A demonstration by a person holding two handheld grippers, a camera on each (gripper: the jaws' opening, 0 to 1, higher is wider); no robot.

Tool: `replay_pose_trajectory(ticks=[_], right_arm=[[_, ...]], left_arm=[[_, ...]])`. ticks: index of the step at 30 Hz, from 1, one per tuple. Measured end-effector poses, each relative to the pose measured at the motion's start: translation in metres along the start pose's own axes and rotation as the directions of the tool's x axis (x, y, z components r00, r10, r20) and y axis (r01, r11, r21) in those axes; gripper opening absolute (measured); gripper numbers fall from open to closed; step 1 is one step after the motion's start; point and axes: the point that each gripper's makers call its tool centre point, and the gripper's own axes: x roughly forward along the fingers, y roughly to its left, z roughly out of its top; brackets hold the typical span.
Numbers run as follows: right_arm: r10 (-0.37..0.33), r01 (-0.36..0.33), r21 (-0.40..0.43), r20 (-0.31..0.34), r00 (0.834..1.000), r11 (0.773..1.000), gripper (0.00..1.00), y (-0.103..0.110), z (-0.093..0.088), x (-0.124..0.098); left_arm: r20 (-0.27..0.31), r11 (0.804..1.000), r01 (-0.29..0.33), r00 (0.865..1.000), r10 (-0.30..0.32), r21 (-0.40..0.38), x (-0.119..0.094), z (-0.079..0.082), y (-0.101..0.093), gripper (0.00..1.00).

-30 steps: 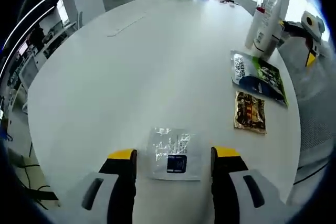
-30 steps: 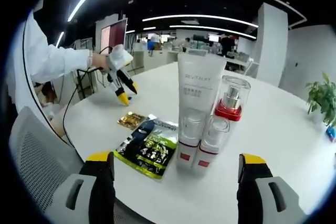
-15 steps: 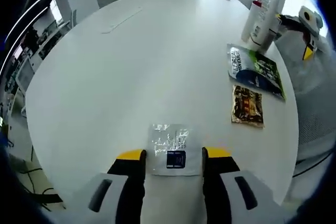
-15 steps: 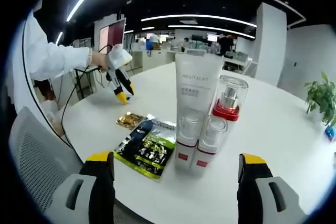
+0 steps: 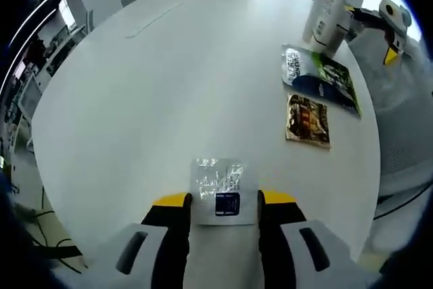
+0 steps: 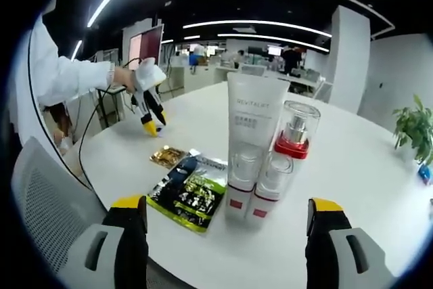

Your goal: Arrange the skincare products in the storage area until every visible bottle or jar stands upright without overlapping.

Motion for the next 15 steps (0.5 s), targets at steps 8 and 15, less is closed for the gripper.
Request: replay_pose_trajectory(ticks=[8,15], right_arm=[[0.0,0.0,0.01,-0.002,1.0,1.0,1.0,0.0,-0.001,0.0],[0.001,-0.001,-0.002,-0.003,1.0,1.0,1.0,0.001,0.0,0.0]], left_arm=[[0.002,1.0,0.009,1.0,-0.009,0.015,-0.011,-0.009,-0.035,0.39],[0.013,0.998,0.048,0.999,-0.048,0.031,-0.018,-0.017,-0.061,0.39]])
